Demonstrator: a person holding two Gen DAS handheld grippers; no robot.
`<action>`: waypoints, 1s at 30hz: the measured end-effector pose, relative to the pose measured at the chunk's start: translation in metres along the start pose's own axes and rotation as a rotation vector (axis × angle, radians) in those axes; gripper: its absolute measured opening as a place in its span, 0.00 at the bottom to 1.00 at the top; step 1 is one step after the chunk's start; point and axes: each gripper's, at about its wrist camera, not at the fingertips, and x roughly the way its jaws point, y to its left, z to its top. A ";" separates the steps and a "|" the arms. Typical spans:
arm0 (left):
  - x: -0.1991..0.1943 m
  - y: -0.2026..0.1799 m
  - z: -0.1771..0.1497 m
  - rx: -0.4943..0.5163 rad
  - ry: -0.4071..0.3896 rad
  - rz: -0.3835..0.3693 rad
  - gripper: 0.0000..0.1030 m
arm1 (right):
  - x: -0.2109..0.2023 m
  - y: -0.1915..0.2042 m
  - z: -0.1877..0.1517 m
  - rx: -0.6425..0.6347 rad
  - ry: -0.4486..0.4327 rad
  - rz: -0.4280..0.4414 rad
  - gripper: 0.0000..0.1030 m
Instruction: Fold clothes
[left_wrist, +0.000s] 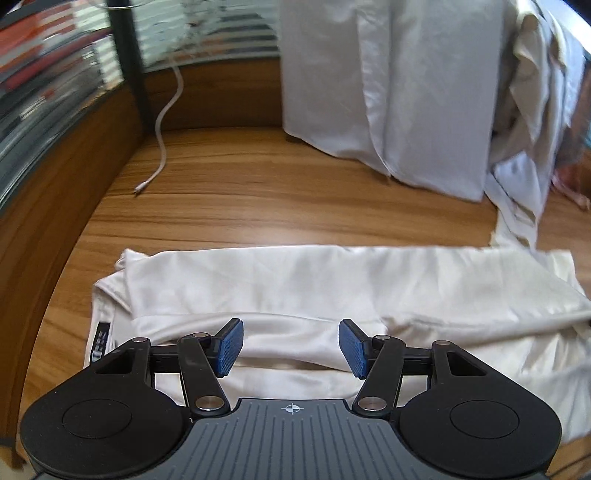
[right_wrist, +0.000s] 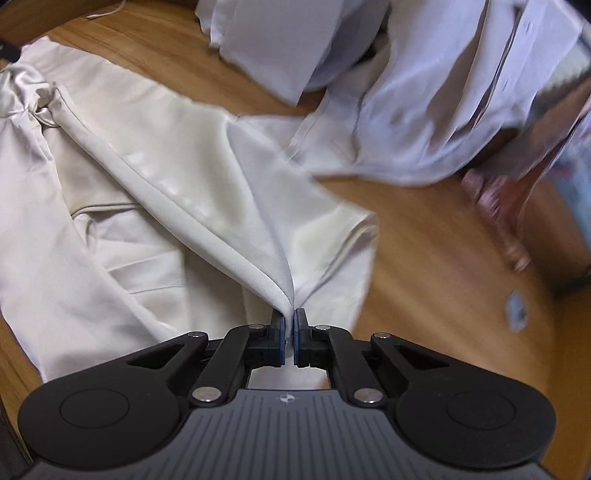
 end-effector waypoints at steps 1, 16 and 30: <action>-0.002 0.001 -0.001 -0.019 -0.002 0.003 0.58 | -0.007 -0.002 0.001 -0.019 -0.020 -0.019 0.04; 0.001 0.038 -0.031 -0.125 0.078 0.102 0.58 | 0.008 0.012 -0.026 -0.008 0.044 0.006 0.24; 0.037 0.084 -0.030 -0.147 0.092 0.211 0.58 | -0.023 -0.024 -0.052 0.525 0.082 0.154 0.41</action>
